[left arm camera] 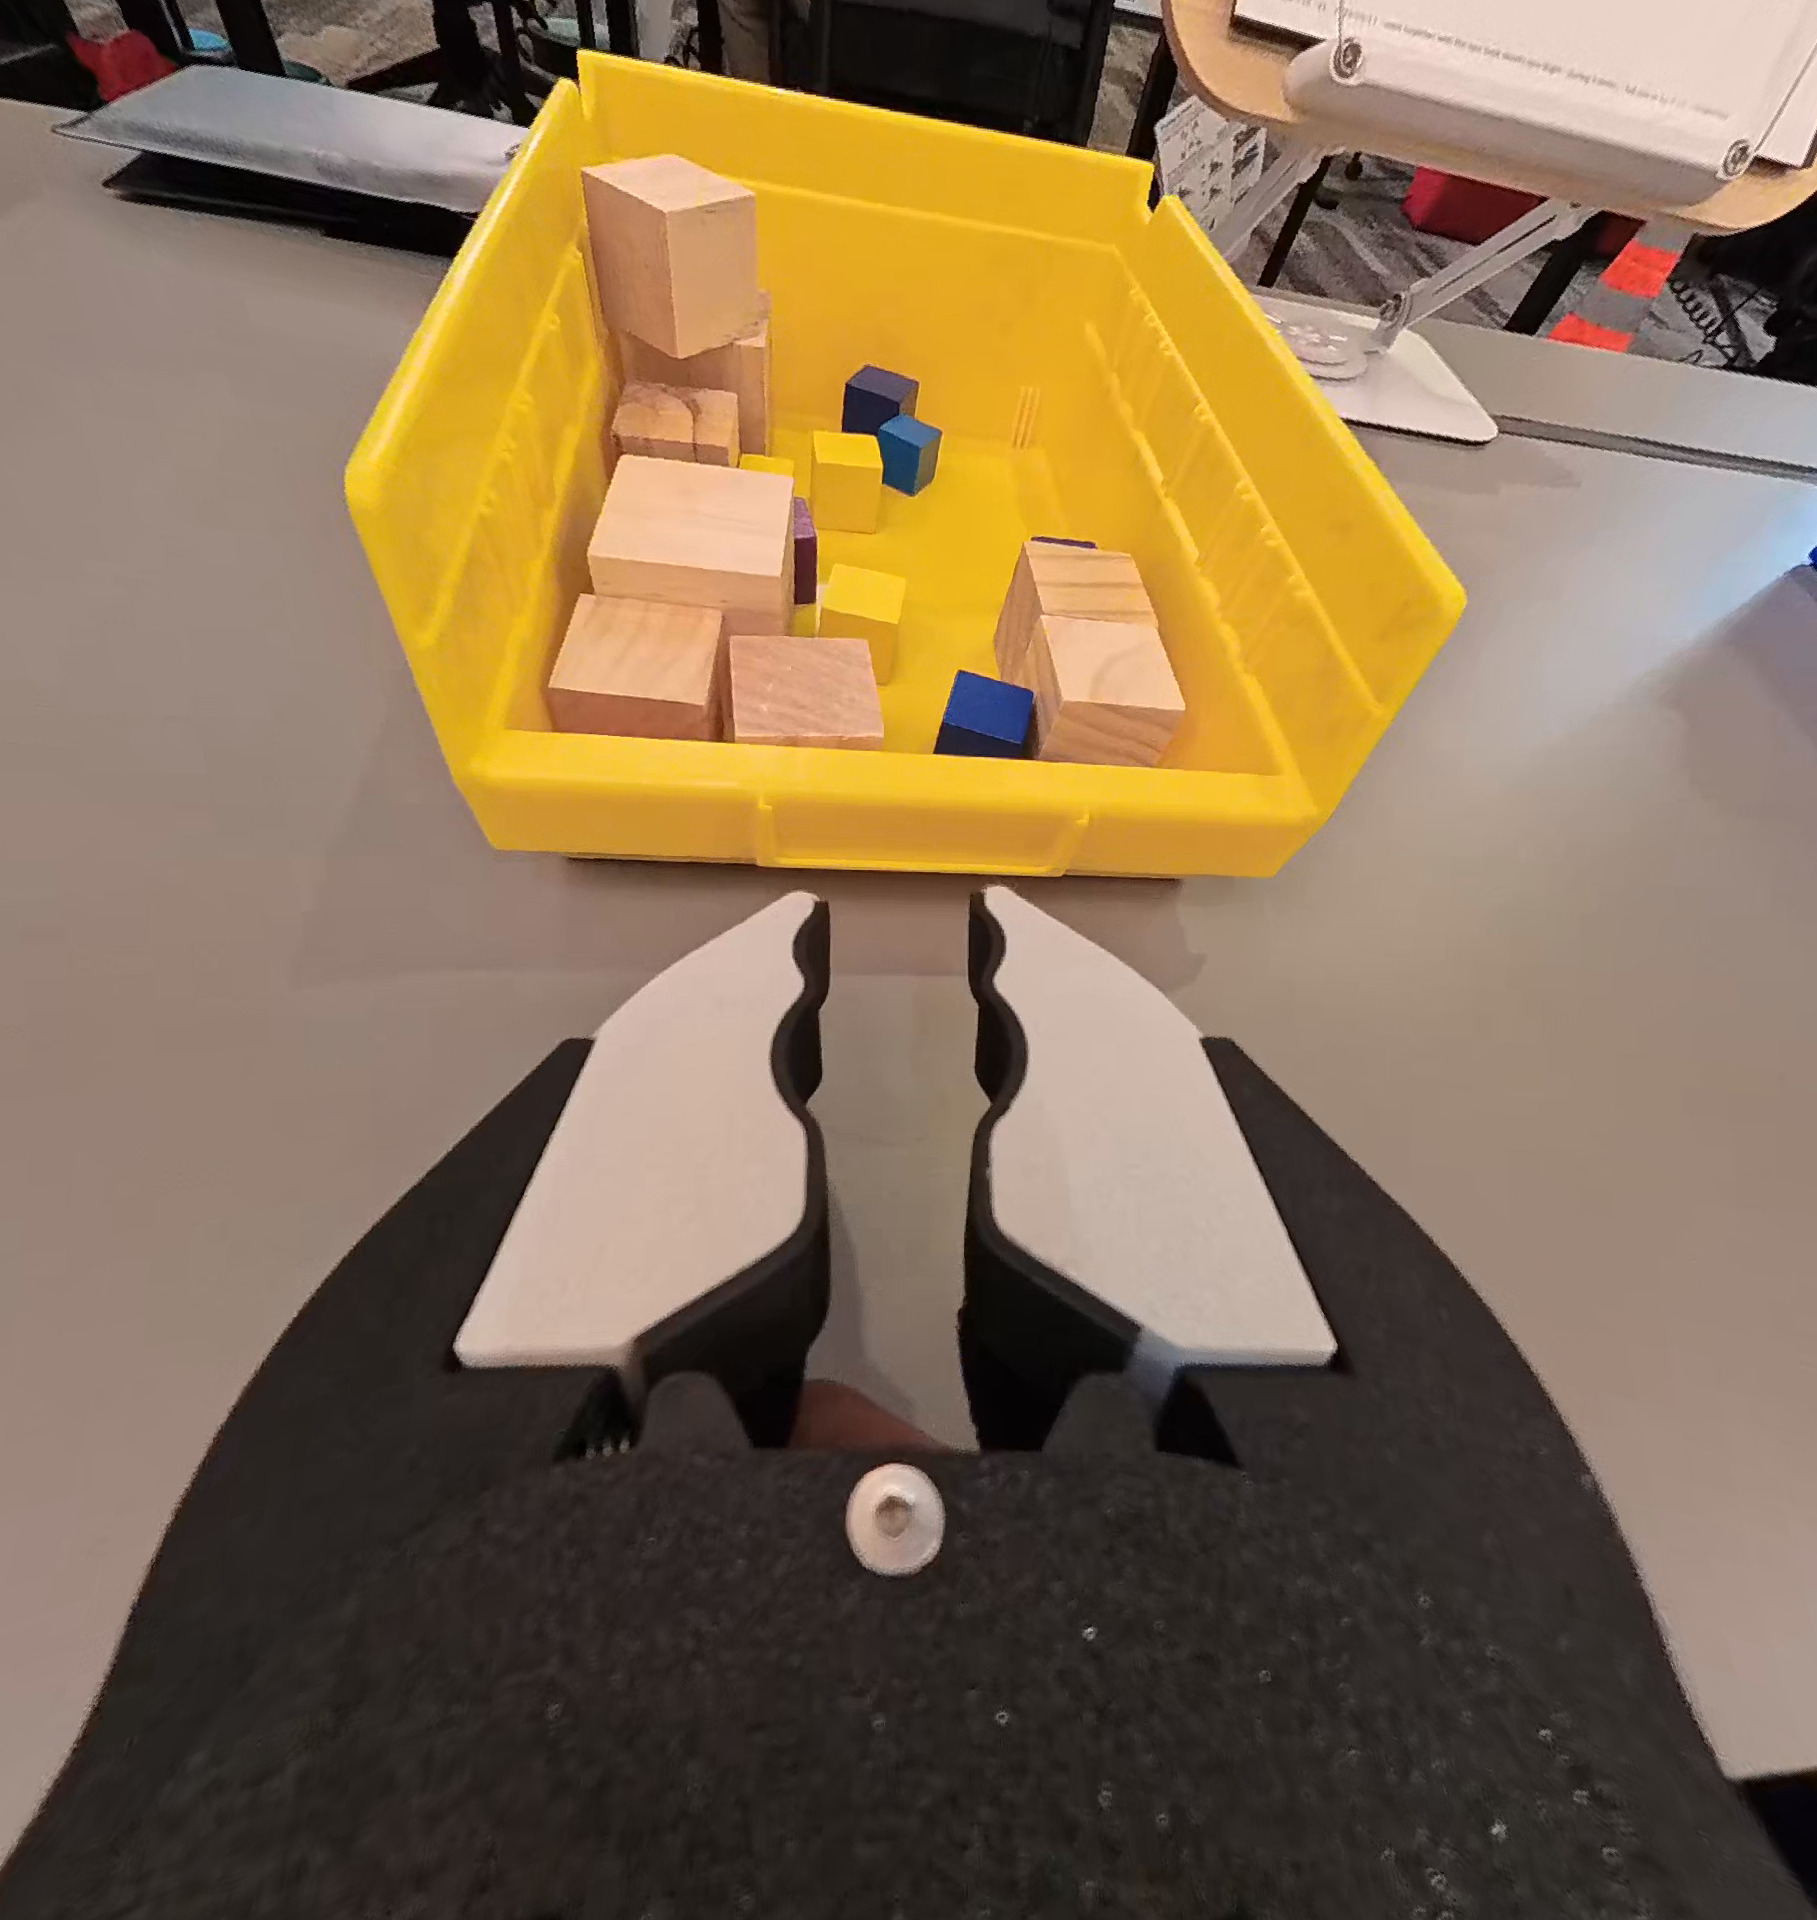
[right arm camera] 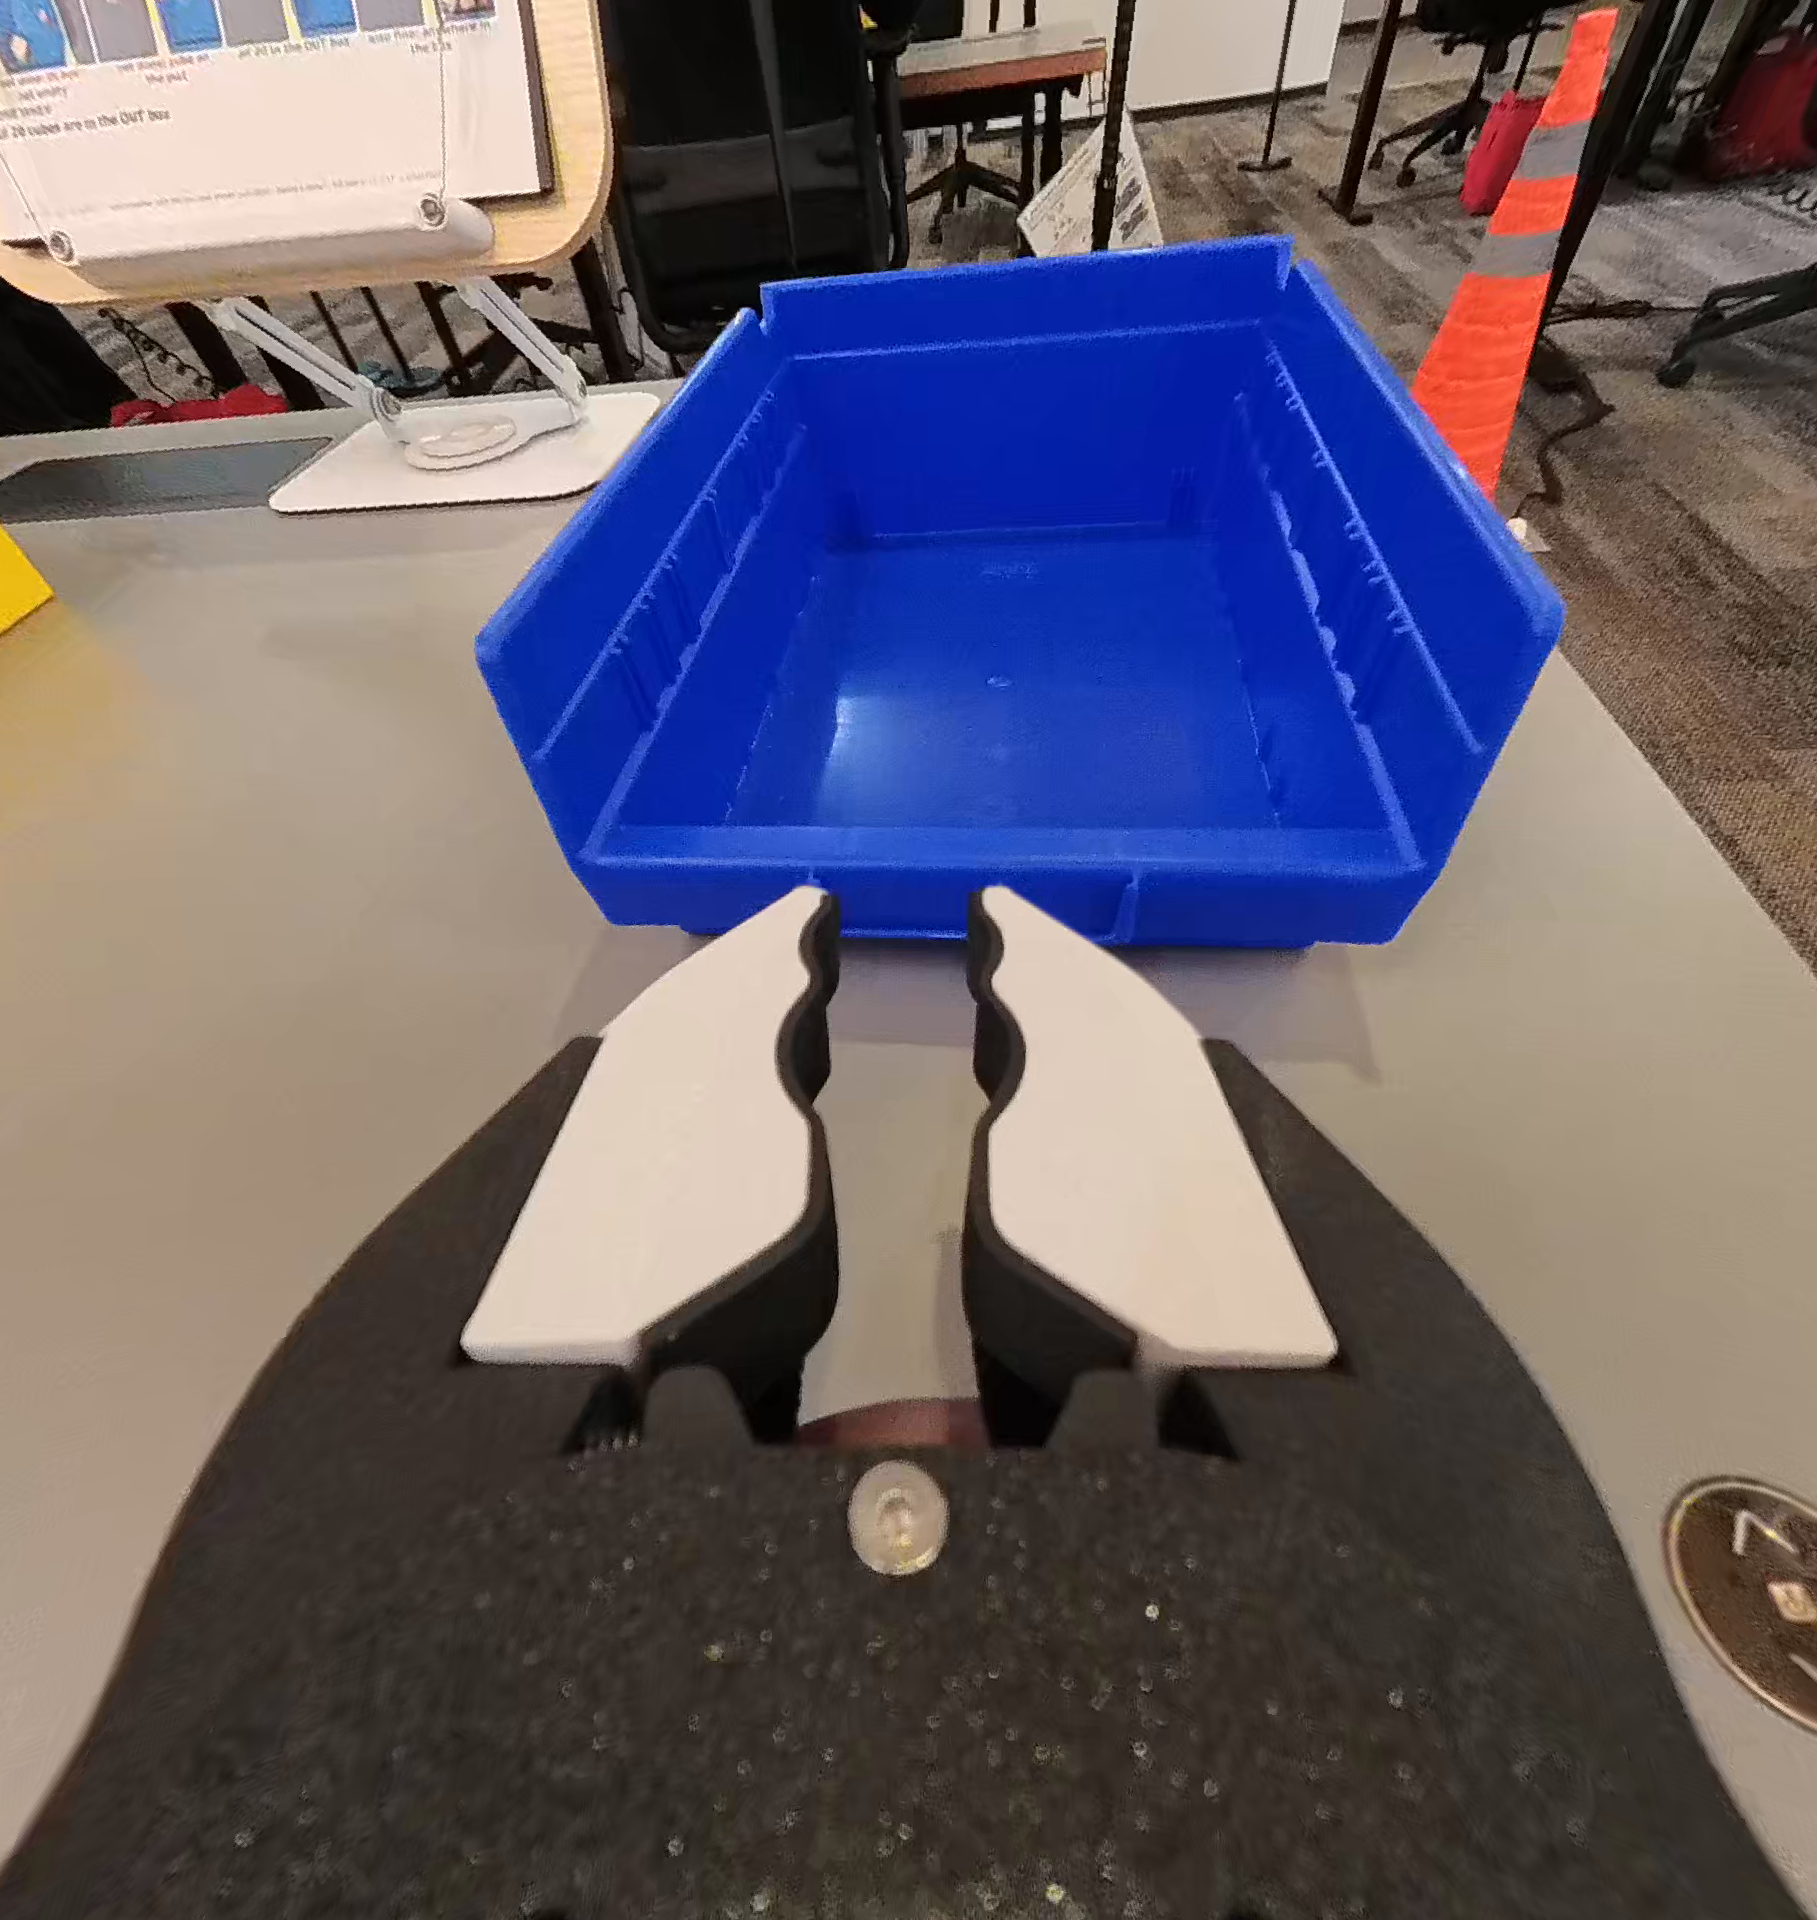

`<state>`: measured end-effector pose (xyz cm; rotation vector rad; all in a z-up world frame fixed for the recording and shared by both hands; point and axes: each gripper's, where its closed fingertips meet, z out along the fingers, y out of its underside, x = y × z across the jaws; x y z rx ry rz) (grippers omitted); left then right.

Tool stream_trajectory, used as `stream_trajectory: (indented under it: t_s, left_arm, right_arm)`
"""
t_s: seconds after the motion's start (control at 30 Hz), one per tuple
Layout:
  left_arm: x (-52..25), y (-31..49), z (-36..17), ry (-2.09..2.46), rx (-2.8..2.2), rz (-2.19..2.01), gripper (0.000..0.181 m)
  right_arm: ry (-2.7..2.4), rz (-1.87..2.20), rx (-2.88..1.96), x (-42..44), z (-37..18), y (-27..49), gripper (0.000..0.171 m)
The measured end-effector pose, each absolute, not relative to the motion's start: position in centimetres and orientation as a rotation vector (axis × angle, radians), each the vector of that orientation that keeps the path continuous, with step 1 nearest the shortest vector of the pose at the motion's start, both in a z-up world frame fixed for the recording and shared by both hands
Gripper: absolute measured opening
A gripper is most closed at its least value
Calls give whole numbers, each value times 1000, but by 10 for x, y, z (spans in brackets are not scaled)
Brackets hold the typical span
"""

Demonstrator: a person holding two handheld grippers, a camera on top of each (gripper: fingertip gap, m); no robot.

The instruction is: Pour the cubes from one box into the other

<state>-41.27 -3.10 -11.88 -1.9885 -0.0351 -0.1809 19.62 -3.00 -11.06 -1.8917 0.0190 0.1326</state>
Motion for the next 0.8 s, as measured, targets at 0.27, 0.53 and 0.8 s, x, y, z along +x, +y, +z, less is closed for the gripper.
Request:
stream_trajectory:
  t_s: [0.27,0.53,0.8]
  left_arm:
    - [-418,-29,-123,-31,-2003,-165,25]
    - [-427,-28,-129,-33,-2025,-136,25]
    - [-433,-27,-131,-51,-2027,-136,25]
  right_arm:
    - [17,149,-1909,192,-115,-30,22]
    - [-8,138,-1921,187,-117,-29,22]
    - [-3,144,-1933,188,-120,-29,22]
